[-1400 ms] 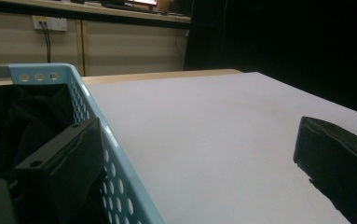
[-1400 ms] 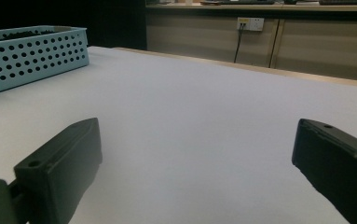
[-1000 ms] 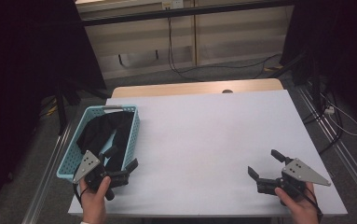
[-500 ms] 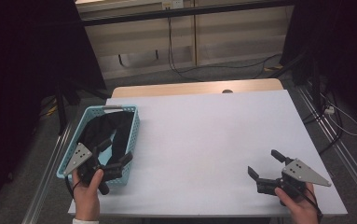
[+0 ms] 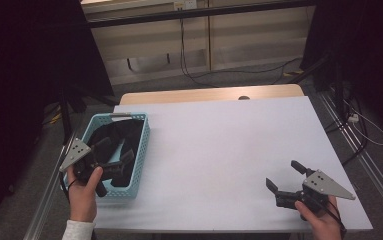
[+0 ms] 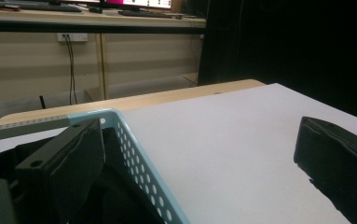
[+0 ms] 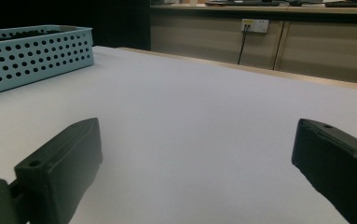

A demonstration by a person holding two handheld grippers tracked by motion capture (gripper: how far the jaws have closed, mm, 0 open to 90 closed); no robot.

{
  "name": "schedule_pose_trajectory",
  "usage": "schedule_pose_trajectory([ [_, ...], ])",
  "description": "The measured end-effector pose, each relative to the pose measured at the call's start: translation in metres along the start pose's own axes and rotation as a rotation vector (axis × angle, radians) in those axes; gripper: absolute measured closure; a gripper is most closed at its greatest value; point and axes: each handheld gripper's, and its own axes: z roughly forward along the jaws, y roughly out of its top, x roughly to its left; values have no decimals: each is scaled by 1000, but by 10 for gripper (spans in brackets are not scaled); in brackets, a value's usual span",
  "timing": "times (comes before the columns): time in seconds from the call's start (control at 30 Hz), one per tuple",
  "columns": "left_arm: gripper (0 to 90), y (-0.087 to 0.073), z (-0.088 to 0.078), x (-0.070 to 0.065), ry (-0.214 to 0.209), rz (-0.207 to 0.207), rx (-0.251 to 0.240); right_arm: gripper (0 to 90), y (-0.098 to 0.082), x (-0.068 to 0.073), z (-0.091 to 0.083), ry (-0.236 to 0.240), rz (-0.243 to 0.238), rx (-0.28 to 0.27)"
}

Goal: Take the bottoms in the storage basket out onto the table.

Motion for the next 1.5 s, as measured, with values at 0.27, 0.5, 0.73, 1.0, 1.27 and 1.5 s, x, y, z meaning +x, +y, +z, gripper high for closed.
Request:
schedule_pose_trajectory([
  [0.27,17,7,10,11,5,0,15,10,-1,-1,0,-2,6,2],
  [0.5,18,11,20,23,6,2,43,11,-1,-1,1,4,0,4],
  [0.73,18,13,30,36,21,-12,76,11,-1,-1,0,1,9,2],
  [1.0,19,11,41,51,43,-20,110,12,-1,-1,1,4,4,5],
  [1.27,23,3,52,65,74,-2,180,12,-1,-1,2,6,2,8],
  [1.5,26,-5,62,71,120,-13,229,12,-1,0,2,12,8,14],
])
